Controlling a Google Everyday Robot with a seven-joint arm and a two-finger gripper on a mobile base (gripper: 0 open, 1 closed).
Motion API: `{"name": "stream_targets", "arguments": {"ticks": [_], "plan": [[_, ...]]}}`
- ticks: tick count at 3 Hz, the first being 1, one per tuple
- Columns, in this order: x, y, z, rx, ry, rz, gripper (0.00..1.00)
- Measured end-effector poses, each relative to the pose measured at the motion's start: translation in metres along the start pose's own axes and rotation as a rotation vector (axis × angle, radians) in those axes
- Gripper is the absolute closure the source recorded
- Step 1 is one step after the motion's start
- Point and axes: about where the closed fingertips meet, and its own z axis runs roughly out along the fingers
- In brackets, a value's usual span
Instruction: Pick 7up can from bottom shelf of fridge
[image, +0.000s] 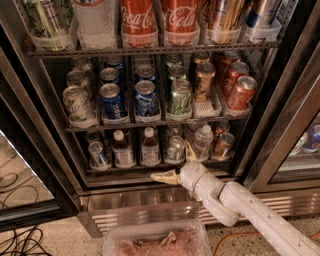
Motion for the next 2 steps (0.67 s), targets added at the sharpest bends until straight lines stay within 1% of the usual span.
{"name": "stream_targets", "arguments": {"ticks": [1, 2], "plan": [[0.0015, -0.0067, 0.0064, 0.015, 0.004, -0.015, 0.0], [0.0015, -0.0067, 0.0065, 0.015, 0.004, -0.015, 0.0]]}}
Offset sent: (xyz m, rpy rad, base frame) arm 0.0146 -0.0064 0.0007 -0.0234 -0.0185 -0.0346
